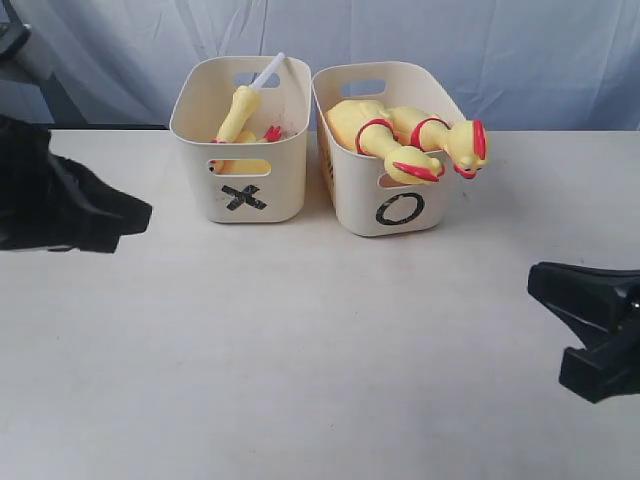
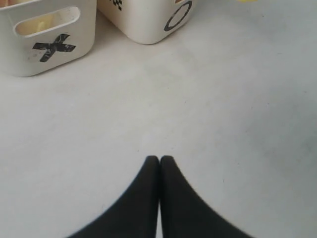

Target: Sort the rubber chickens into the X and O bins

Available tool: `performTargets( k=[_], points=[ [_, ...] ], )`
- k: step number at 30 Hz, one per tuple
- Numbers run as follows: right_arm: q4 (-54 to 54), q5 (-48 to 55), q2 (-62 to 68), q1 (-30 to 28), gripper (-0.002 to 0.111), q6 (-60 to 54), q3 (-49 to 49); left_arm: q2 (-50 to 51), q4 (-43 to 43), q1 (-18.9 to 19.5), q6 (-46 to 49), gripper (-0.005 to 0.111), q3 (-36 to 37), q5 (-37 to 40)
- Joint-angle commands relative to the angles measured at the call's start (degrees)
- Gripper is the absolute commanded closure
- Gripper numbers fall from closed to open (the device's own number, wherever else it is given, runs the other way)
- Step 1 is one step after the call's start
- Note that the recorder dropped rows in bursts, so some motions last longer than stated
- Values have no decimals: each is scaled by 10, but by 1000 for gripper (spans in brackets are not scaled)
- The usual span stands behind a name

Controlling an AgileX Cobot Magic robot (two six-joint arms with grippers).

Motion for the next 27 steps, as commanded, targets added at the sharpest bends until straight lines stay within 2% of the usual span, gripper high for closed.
performTargets(
  k=[1, 7, 14, 21, 27],
  points=[
    [1, 63, -44, -3, 108, -7, 0, -87, 16, 1, 5, 107, 30, -10],
    [2, 72, -55, -3, 108, -7, 0, -190, 28, 1, 4, 107, 33, 8],
    [2, 72, -55, -3, 108, -7, 0, -203, 28, 1, 4, 107, 33, 8],
    [2, 73, -119, -4, 108, -7, 0, -217, 32, 1, 4, 107, 33, 6],
    [2, 87, -195, -77, 108, -7, 0, -267, 32, 41, 4, 107, 33, 6]
  ],
)
